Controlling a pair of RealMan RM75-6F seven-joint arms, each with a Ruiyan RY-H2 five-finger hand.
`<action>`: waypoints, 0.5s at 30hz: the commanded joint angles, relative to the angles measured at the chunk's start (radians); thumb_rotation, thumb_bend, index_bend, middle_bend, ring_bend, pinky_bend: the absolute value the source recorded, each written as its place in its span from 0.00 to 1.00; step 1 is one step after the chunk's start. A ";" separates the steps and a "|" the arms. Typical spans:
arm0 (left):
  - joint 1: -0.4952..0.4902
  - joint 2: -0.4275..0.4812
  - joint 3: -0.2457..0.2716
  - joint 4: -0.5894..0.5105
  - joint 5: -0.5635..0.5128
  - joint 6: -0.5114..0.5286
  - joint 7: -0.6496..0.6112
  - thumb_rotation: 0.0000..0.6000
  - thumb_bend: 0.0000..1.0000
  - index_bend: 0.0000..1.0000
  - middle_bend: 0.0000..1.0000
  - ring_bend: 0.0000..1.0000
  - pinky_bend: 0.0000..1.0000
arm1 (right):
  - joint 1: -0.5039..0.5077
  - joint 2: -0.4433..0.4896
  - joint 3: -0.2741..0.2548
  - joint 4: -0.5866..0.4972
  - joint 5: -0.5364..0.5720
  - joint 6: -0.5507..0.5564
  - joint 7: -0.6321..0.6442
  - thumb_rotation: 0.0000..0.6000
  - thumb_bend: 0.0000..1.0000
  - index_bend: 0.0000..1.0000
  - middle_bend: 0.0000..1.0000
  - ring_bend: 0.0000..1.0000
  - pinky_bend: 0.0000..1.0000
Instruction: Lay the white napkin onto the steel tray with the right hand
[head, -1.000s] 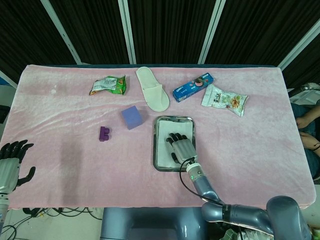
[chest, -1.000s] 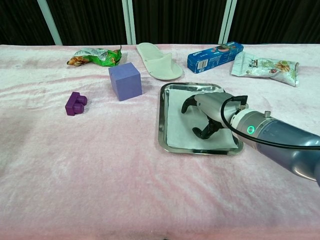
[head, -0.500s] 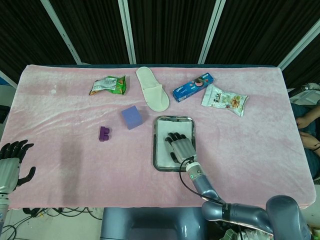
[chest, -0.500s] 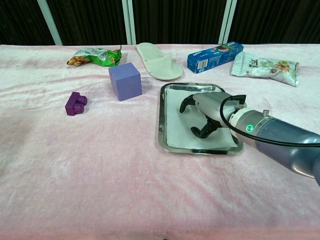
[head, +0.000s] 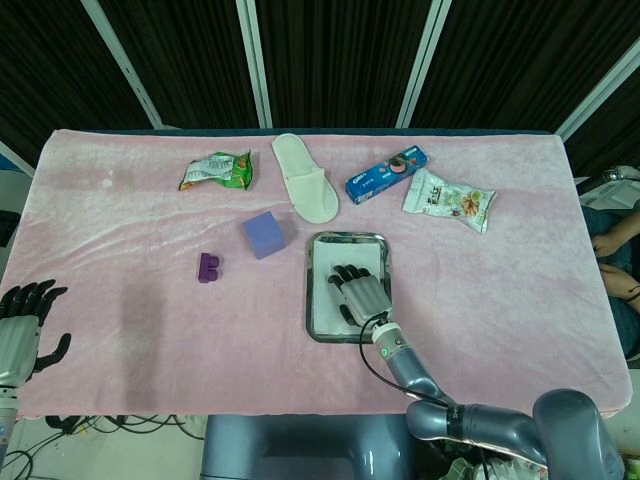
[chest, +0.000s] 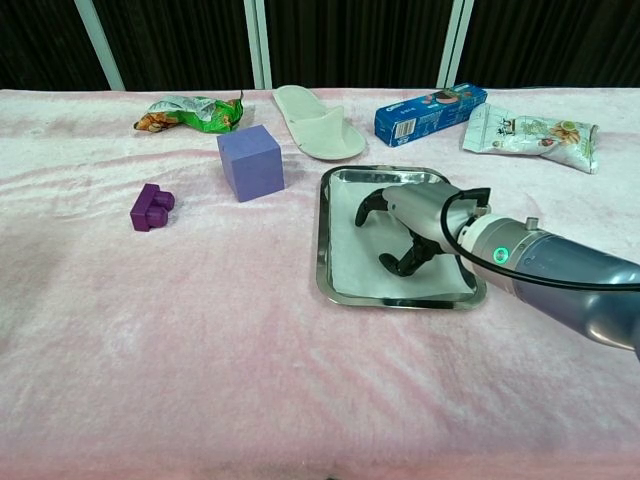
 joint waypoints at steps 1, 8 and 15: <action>-0.001 0.000 0.001 -0.001 -0.001 -0.003 0.002 1.00 0.38 0.18 0.09 0.05 0.04 | -0.001 -0.001 -0.002 0.004 -0.001 0.007 -0.006 1.00 0.40 0.28 0.12 0.13 0.22; -0.001 0.001 0.001 -0.002 -0.004 -0.003 0.004 1.00 0.38 0.18 0.09 0.05 0.04 | -0.004 -0.013 0.003 0.006 0.009 0.028 -0.020 1.00 0.40 0.28 0.12 0.13 0.22; 0.000 0.002 0.002 -0.002 -0.007 -0.005 0.005 1.00 0.38 0.18 0.09 0.05 0.04 | -0.008 -0.015 0.007 -0.004 0.010 0.042 -0.026 1.00 0.40 0.28 0.12 0.13 0.22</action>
